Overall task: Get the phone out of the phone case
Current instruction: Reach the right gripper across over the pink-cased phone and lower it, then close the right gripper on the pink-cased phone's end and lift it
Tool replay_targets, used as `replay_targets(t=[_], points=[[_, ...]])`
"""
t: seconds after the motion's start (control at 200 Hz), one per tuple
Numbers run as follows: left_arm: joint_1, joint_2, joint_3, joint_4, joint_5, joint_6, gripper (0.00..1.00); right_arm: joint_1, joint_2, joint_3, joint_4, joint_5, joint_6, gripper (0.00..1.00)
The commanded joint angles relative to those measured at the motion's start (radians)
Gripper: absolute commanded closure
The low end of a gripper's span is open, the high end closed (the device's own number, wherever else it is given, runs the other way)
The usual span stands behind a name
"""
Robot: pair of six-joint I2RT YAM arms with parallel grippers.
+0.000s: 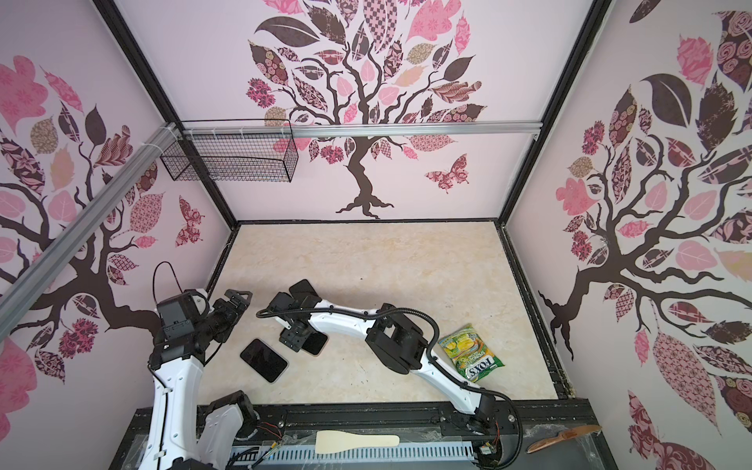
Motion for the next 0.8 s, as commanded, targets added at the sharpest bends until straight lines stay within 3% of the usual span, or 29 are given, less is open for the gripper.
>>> replay_targets(t=[0.0, 0.1, 0.3, 0.5, 0.685, 0.795], points=[[0.006, -0.013, 0.046, -0.014, -0.018, 0.025, 0.02, 0.005, 0.08, -0.001, -0.092, 0.031, 0.013, 0.29], [0.005, -0.02, 0.049, -0.024, -0.031, 0.032, 0.02, 0.005, 0.069, 0.001, -0.101, 0.035, 0.017, 0.35], [0.004, -0.032, 0.049, -0.02, -0.034, 0.038, 0.02, 0.005, -0.018, -0.014, -0.139, 0.031, 0.051, 0.39], [-0.013, -0.045, 0.048, 0.0, -0.012, 0.046, 0.02, 0.006, -0.234, -0.263, 0.001, 0.062, 0.133, 0.42], [-0.193, -0.04, 0.049, 0.032, -0.123, 0.025, 0.02, -0.015, -0.415, -0.462, 0.113, 0.134, 0.257, 0.5], [-0.288, -0.026, 0.029, 0.092, -0.152, -0.012, 0.02, -0.072, -0.526, -0.604, 0.207, 0.096, 0.379, 0.52]])
